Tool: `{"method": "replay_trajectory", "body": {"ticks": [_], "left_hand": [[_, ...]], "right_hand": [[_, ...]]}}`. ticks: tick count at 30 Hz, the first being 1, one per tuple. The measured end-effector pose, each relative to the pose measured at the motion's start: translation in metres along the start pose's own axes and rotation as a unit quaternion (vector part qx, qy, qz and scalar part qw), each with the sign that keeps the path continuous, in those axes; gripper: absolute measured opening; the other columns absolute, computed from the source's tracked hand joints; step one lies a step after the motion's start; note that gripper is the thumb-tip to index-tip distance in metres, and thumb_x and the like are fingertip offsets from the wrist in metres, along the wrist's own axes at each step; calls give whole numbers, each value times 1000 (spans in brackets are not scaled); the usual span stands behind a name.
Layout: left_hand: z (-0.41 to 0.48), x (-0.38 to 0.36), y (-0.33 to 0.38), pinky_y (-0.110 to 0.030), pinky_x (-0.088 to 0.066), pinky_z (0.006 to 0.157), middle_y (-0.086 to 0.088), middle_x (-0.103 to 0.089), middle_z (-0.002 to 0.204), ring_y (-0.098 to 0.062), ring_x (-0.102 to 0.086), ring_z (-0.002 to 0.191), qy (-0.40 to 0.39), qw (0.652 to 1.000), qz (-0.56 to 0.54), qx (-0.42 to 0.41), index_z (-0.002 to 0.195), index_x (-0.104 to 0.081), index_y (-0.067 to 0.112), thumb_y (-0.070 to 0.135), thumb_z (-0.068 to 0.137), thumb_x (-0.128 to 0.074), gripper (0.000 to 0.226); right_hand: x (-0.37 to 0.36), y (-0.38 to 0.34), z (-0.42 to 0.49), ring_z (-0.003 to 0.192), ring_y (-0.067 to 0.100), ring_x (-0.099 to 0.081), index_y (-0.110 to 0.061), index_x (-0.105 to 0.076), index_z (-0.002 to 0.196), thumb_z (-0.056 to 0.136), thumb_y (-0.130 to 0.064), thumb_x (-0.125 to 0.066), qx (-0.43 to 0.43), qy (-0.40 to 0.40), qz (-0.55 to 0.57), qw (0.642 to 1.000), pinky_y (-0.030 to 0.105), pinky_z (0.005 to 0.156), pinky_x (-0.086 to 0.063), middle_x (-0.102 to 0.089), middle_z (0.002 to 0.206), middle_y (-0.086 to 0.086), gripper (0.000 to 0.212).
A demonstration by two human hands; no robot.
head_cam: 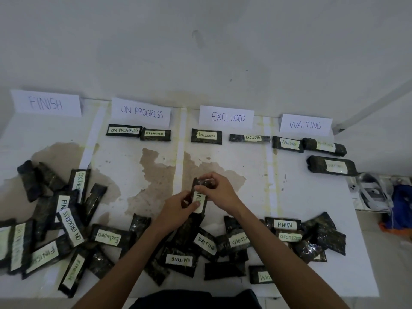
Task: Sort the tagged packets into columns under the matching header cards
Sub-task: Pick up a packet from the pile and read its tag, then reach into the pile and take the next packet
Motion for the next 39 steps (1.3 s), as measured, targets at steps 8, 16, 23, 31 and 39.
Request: {"method": "replay_trajectory", "body": {"ticks": [8, 16, 23, 31, 39], "left_hand": [[-20, 36, -10, -21, -52, 68, 0, -69, 97, -13, -65, 86, 100, 974, -181, 90, 109, -62, 21, 20, 93, -54, 18], [-47, 104, -32, -35, -42, 94, 3, -41, 123, -14, -39, 113, 186, 975, 125, -6, 136, -36, 23, 28, 71, -75, 77], [-60, 110, -32, -37, -44, 88, -1, -58, 116, -22, -52, 106, 73, 871, 415, -253, 123, -51, 22, 34, 67, -73, 61], [-78, 164, -62, -35, -51, 72, -7, -60, 102, -26, -59, 86, 92, 871, 436, -206, 113, -58, 12, 44, 70, -57, 54], [-60, 292, -99, -34, -51, 70, -7, -59, 104, -26, -57, 94, 136, 886, 426, -124, 112, -58, 10, 24, 62, -73, 54]], "right_hand": [[-53, -9, -5, 87, 18, -66, -16, -56, 115, 83, -11, -67, -77, -54, 36, 995, 26, 60, -55, -65, 104, 8, 34], [-84, -29, -3, 84, 15, -66, -11, -66, 107, 85, -7, -66, -28, -97, -40, 994, 13, 61, -49, -69, 100, 8, 22], [-118, -37, -4, 92, 18, -67, -12, -64, 104, 83, -13, -70, 0, -146, -67, 987, 29, 78, -56, -71, 100, 10, 23], [-174, -51, -2, 84, 15, -67, -19, -58, 116, 90, -33, -61, -34, -173, -16, 984, 30, 74, -56, -69, 101, 3, 30], [-235, -69, 30, 74, 17, -63, -18, -57, 114, 91, -23, -58, -83, -138, -38, 986, 31, 70, -51, -67, 106, 9, 23]]}}
Point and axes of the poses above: each hand's wrist, its own z-axis towards the middle knuckle, its own x-axis out of the back of the hand, y = z × x, the point moved 4 cm from there along z, towards the middle knuckle
